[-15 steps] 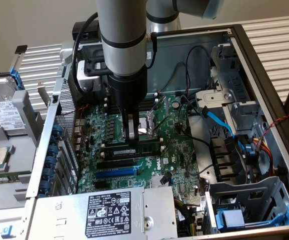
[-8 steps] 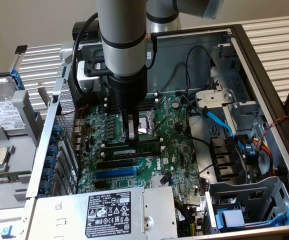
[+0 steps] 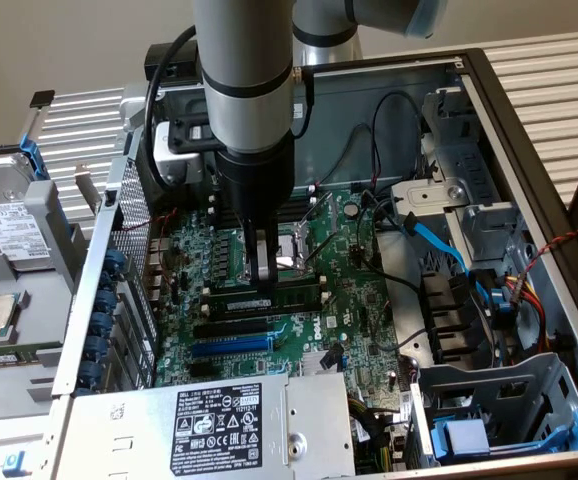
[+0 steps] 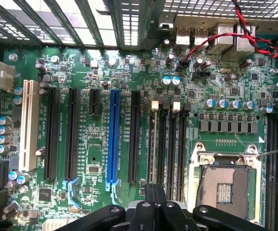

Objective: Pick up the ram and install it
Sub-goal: 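Press down the ram until it locks into place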

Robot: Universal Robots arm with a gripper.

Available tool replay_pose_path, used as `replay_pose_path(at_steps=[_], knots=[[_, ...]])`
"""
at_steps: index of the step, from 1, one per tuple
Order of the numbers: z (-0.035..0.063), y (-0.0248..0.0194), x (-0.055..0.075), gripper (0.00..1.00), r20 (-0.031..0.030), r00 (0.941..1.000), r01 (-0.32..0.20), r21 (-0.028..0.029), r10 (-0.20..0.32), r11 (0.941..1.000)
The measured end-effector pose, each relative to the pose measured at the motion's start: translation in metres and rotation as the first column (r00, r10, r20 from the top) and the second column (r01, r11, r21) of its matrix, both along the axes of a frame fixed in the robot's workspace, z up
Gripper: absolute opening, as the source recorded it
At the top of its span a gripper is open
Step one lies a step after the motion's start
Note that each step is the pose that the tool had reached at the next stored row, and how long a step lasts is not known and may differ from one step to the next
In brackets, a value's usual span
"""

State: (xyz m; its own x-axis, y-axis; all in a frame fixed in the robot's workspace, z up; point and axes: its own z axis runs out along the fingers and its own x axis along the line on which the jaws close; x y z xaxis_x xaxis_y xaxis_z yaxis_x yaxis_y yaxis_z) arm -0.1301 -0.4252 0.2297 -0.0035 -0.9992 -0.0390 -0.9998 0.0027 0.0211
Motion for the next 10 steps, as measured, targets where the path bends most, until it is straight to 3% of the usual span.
replay_pose_path(at_steps=[10], knots=[[-0.0039,0.0000,0.0000,0.11,-0.0002,1.0000,0.000,-0.0003,0.000,1.0000]])
